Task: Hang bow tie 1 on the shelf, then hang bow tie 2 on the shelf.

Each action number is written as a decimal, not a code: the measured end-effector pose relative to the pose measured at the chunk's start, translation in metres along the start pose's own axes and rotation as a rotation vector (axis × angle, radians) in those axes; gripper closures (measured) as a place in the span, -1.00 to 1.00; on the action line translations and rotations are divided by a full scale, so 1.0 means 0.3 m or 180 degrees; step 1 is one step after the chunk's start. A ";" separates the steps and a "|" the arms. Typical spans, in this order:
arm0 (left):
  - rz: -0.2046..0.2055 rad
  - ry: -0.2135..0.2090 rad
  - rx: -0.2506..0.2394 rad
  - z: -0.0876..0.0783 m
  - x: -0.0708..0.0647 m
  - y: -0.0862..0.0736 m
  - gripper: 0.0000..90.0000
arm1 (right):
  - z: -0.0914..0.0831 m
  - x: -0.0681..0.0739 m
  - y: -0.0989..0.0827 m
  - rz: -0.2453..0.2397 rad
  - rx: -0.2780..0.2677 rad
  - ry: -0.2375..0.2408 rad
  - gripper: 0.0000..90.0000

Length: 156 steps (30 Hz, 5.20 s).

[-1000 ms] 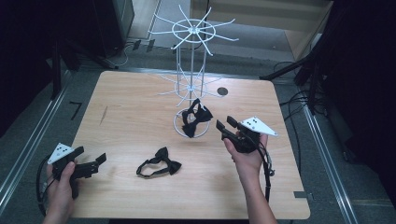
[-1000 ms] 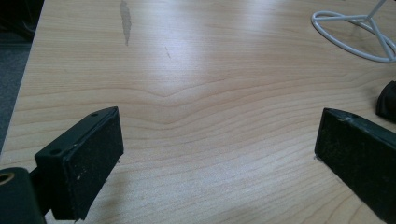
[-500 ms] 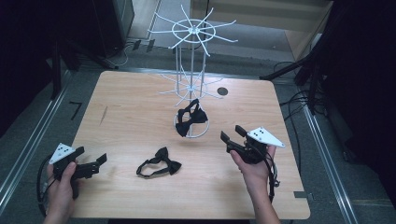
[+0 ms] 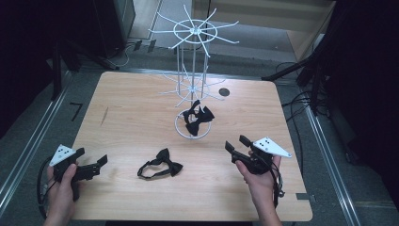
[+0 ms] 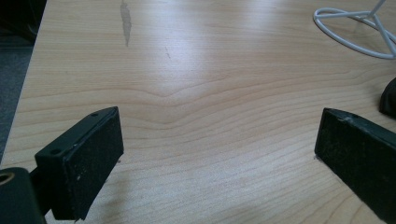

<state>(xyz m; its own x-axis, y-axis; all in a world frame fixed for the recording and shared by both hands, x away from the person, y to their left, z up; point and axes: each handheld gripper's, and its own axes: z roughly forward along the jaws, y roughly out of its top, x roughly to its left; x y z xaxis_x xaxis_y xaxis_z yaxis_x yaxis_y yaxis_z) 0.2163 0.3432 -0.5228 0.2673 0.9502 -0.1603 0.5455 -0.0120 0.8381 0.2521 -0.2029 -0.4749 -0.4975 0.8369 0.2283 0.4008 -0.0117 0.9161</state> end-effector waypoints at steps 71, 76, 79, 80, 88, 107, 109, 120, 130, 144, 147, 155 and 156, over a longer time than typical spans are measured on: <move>-0.0013 0.0058 -0.0046 -0.005 0.000 -0.001 -0.97 | 0.176 0.219 -0.084 -0.0224 0.0395 0.0434 -0.08; -0.0017 0.0062 -0.0058 -0.005 0.000 -0.002 -0.97 | 0.193 0.241 -0.093 -0.0267 0.0442 0.0483 -0.08; -0.0015 0.0064 -0.0056 -0.006 0.000 -0.002 -0.97 | 0.205 0.260 -0.100 -0.0309 0.0487 0.0526 -0.06; -0.0018 0.0059 -0.0054 -0.006 0.001 -0.002 -0.97 | 0.205 0.260 -0.100 -0.0309 0.0487 0.0526 -0.06; -0.0011 0.0057 -0.0051 -0.006 0.001 -0.003 -0.97 | 0.241 0.320 -0.123 -0.0398 0.0584 0.0676 -0.04; -0.0002 0.0051 -0.0033 -0.005 0.001 -0.001 -0.97 | 0.345 0.389 -0.174 -0.0381 0.0945 0.0757 -0.02; 0.0001 0.0056 -0.0038 -0.005 0.001 -0.002 -0.97 | 0.348 0.390 -0.175 -0.0374 0.0954 0.0758 0.01; 0.0003 0.0047 -0.0035 -0.004 0.000 -0.002 -0.97 | 0.384 0.419 -0.196 -0.0421 0.1121 0.0757 0.08; 0.0004 0.0044 -0.0031 -0.004 0.000 -0.002 -0.97 | 0.381 0.435 -0.211 -0.0734 0.1202 0.0607 0.41; 0.0000 0.0013 -0.0029 -0.002 -0.003 -0.002 -0.97 | 0.327 0.398 -0.194 -0.0602 0.1033 0.0638 0.87; 0.0001 0.0015 -0.0026 -0.002 -0.003 -0.002 -0.97 | 0.305 0.392 -0.163 -0.0575 0.0844 0.0631 0.87; 0.0004 0.0017 -0.0022 -0.002 -0.003 -0.002 -0.97 | 0.262 0.404 -0.100 -0.0644 0.0524 0.0640 0.86; 0.0002 0.0016 -0.0022 -0.002 -0.003 -0.002 -0.97 | 0.257 0.408 -0.093 -0.0657 0.0488 0.0631 0.86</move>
<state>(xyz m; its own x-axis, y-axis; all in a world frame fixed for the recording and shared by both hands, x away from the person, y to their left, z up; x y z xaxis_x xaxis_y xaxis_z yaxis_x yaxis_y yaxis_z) 0.2153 0.3426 -0.5228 0.2636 0.9518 -0.1570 0.5396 -0.0106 0.8418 0.2393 -0.0580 -0.4979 -0.7145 0.6899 0.1164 0.3794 0.2423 0.8929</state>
